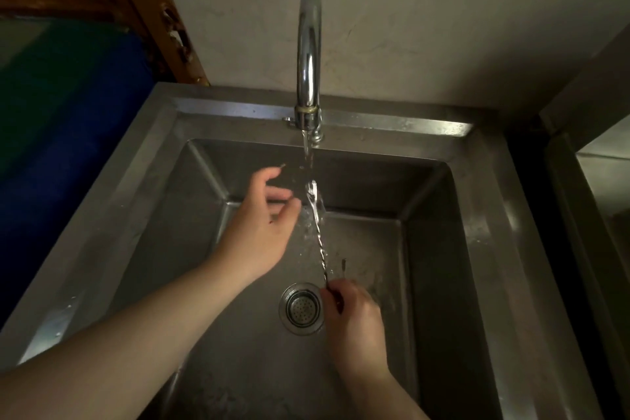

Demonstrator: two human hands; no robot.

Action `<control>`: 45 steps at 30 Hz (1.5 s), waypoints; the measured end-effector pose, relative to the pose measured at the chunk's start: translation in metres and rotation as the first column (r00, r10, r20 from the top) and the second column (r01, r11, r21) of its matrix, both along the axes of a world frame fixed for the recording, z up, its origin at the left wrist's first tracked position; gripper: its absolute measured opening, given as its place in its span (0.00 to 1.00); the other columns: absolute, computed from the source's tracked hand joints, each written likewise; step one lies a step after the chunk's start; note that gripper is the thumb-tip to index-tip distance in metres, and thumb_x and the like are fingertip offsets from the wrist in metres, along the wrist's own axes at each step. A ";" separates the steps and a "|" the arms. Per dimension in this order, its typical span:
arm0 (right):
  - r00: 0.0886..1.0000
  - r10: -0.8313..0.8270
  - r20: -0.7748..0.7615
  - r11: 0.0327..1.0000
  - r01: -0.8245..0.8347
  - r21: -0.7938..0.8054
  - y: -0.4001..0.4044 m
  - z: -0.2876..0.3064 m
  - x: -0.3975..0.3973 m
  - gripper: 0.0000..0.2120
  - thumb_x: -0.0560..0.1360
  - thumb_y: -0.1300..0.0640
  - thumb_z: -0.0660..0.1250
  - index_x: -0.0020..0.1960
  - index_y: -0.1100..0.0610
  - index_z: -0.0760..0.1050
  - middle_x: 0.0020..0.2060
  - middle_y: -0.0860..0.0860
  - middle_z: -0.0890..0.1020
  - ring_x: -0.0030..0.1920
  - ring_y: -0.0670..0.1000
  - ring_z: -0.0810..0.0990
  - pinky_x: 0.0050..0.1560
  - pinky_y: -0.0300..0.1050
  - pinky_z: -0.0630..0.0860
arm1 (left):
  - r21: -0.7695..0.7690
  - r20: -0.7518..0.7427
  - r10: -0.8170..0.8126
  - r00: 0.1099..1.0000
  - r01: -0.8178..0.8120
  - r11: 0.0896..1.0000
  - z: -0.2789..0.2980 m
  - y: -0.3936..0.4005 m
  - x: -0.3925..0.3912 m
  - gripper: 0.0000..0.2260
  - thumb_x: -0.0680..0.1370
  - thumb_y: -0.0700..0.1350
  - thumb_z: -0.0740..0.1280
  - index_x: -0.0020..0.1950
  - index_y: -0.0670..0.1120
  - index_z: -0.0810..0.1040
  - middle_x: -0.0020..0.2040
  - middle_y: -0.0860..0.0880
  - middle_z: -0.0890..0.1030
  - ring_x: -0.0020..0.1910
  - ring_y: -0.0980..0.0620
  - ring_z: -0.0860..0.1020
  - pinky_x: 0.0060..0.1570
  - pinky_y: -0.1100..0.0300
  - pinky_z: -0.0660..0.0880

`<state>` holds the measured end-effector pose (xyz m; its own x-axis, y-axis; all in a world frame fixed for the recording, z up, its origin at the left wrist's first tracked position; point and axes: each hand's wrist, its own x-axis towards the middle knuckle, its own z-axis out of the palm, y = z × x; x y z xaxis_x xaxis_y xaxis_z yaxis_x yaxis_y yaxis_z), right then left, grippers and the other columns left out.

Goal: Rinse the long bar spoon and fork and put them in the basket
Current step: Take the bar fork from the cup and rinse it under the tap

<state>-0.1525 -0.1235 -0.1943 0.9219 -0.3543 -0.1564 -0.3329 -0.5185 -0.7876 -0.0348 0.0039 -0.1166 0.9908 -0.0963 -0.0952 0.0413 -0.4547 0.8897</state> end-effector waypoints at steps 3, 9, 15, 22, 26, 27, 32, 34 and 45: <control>0.979 -0.046 -0.199 0.996 0.061 0.070 0.002 -0.013 -0.003 0.06 0.74 0.54 0.68 0.42 0.55 0.81 0.37 0.49 0.83 0.40 0.51 0.80 0.41 0.46 0.73 | 0.408 0.152 -0.007 0.988 -0.056 0.911 -0.003 0.052 0.005 0.21 0.77 0.48 0.66 0.69 0.48 0.68 0.63 0.48 0.76 0.61 0.47 0.73 0.59 0.56 0.68; 0.887 -0.092 -0.453 0.985 0.146 0.086 0.019 -0.071 -0.010 0.08 0.75 0.58 0.66 0.44 0.61 0.82 0.42 0.59 0.85 0.46 0.61 0.83 0.42 0.48 0.77 | 0.872 0.083 -0.147 0.986 0.000 0.490 -0.025 0.165 0.011 0.23 0.76 0.51 0.66 0.68 0.44 0.70 0.72 0.40 0.66 0.73 0.37 0.60 0.65 0.36 0.65; 0.788 -0.075 -0.611 0.988 0.143 0.064 0.030 -0.129 -0.014 0.08 0.77 0.56 0.63 0.44 0.58 0.79 0.43 0.58 0.84 0.40 0.56 0.78 0.36 0.42 0.71 | 0.911 0.050 -0.279 0.959 0.071 0.407 -0.045 0.206 0.004 0.22 0.77 0.52 0.63 0.69 0.45 0.70 0.77 0.43 0.60 0.76 0.38 0.54 0.67 0.33 0.62; 0.733 -0.117 -0.670 0.993 0.090 -0.075 0.031 -0.169 -0.005 0.12 0.80 0.60 0.60 0.58 0.63 0.78 0.56 0.62 0.83 0.56 0.61 0.81 0.54 0.48 0.79 | 0.906 0.057 -0.316 0.947 0.084 0.414 -0.056 0.211 0.002 0.21 0.78 0.53 0.60 0.69 0.46 0.68 0.77 0.42 0.61 0.76 0.40 0.58 0.70 0.37 0.61; 0.716 -0.142 -0.684 0.990 0.098 -0.104 0.033 -0.176 -0.010 0.12 0.78 0.63 0.61 0.58 0.63 0.78 0.56 0.63 0.82 0.57 0.62 0.81 0.54 0.49 0.77 | 0.894 0.075 -0.318 0.945 0.077 0.441 -0.056 0.207 -0.002 0.24 0.76 0.55 0.56 0.68 0.44 0.71 0.76 0.41 0.62 0.75 0.40 0.59 0.70 0.40 0.59; 0.715 -0.145 -0.684 0.989 0.099 -0.105 0.033 -0.178 -0.010 0.11 0.78 0.63 0.61 0.58 0.64 0.78 0.56 0.63 0.82 0.57 0.62 0.81 0.54 0.48 0.77 | 0.892 0.077 -0.317 0.945 0.077 0.445 -0.056 0.206 -0.002 0.24 0.76 0.56 0.56 0.67 0.44 0.71 0.76 0.41 0.62 0.75 0.40 0.60 0.70 0.40 0.59; 0.742 -0.161 -0.651 0.987 0.128 -0.099 0.034 -0.181 -0.010 0.11 0.77 0.64 0.62 0.57 0.63 0.78 0.55 0.63 0.82 0.56 0.62 0.81 0.52 0.48 0.76 | 0.887 0.088 -0.338 0.937 0.081 0.455 -0.058 0.208 -0.001 0.23 0.76 0.55 0.56 0.67 0.44 0.72 0.76 0.41 0.62 0.75 0.40 0.60 0.70 0.40 0.59; 0.745 -0.154 -0.649 0.988 0.117 -0.101 0.033 -0.182 -0.010 0.10 0.77 0.63 0.63 0.56 0.63 0.78 0.54 0.63 0.82 0.56 0.62 0.81 0.52 0.48 0.75 | 0.888 0.091 -0.341 0.936 0.078 0.453 -0.060 0.208 -0.001 0.23 0.76 0.55 0.56 0.67 0.44 0.71 0.76 0.41 0.62 0.76 0.40 0.59 0.71 0.42 0.59; 0.777 -0.094 -0.622 0.995 0.081 -0.051 0.027 -0.185 -0.006 0.09 0.75 0.56 0.66 0.46 0.62 0.80 0.43 0.61 0.85 0.46 0.61 0.83 0.45 0.48 0.79 | 0.899 0.107 -0.414 0.904 0.090 0.428 -0.059 0.210 0.000 0.25 0.77 0.53 0.56 0.71 0.44 0.69 0.79 0.44 0.58 0.78 0.45 0.55 0.74 0.53 0.50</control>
